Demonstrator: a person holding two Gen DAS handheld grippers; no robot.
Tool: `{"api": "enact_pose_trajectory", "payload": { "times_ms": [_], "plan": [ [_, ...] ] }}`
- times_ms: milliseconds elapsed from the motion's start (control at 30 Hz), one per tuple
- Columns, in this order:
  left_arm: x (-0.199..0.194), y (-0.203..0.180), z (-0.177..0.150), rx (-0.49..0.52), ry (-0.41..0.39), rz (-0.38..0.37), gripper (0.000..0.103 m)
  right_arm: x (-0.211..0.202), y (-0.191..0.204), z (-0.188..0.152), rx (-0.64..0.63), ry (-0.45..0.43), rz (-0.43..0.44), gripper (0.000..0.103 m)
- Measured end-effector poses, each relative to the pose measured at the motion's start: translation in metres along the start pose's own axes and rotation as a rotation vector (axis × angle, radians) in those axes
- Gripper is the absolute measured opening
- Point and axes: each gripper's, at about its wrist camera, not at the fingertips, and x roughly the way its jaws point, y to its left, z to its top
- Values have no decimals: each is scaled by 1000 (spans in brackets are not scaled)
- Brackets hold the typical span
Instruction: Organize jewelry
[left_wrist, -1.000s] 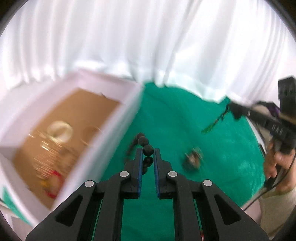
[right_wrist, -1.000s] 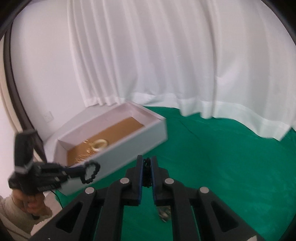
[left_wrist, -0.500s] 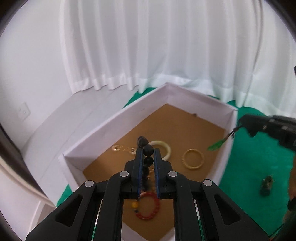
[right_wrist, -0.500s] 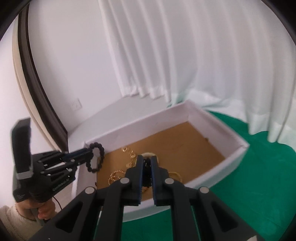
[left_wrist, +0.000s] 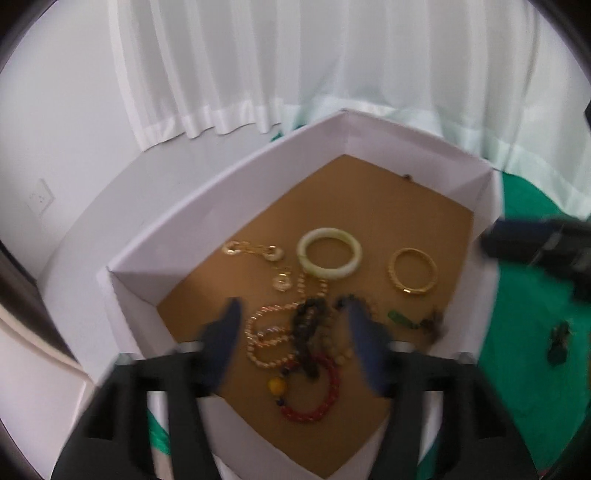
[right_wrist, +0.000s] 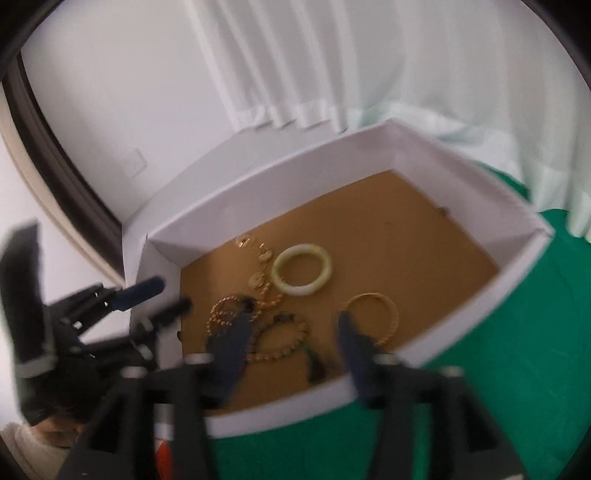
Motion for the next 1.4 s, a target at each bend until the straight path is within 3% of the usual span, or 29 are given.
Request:
{"api": "enact_pose_trajectory", "payload": {
  "times_ms": [67, 200, 300, 400, 433, 533, 633, 733, 833, 867, 1067, 1233, 1400],
  "plan": [
    [-8, -13, -10, 28, -18, -62, 70, -31, -17, -8, 10, -38, -23, 57],
    [-18, -63, -28, 134, -7, -219, 70, -115, -85, -52, 91, -103, -177, 57],
    [-29, -124, -44, 281, -18, -348, 76, -160, -137, -100, 197, -113, -307, 57],
    [-41, -193, -63, 447, -7, -489, 75, -185, -171, -154, 299, -89, -358, 57],
    [-44, -218, -69, 487, -4, -537, 75, -188, -175, -168, 317, -86, -361, 57],
    [-43, -268, -77, 550, -19, -588, 75, -189, -187, -212, 357, -52, -349, 57],
    [-28, -302, -75, 546, 18, -676, 75, -163, -193, -237, 318, 20, -316, 57],
    [2, -323, -70, 506, 74, -665, 75, -130, -191, -251, 225, 100, -332, 57],
    [31, -328, -65, 441, 163, -699, 65, -126, -190, -258, 222, 81, -314, 54],
    [39, -327, -64, 426, 191, -724, 51, -128, -190, -260, 225, 69, -303, 54],
    [40, -316, -60, 347, 245, -835, 46, -138, -183, -264, 128, 23, -322, 54],
    [23, -287, -38, 260, 243, -933, 42, -129, -183, -263, 94, 19, -254, 54],
    [18, -267, -27, 216, 255, -954, 42, -118, -174, -252, 57, 9, -193, 54]
  ]
}}
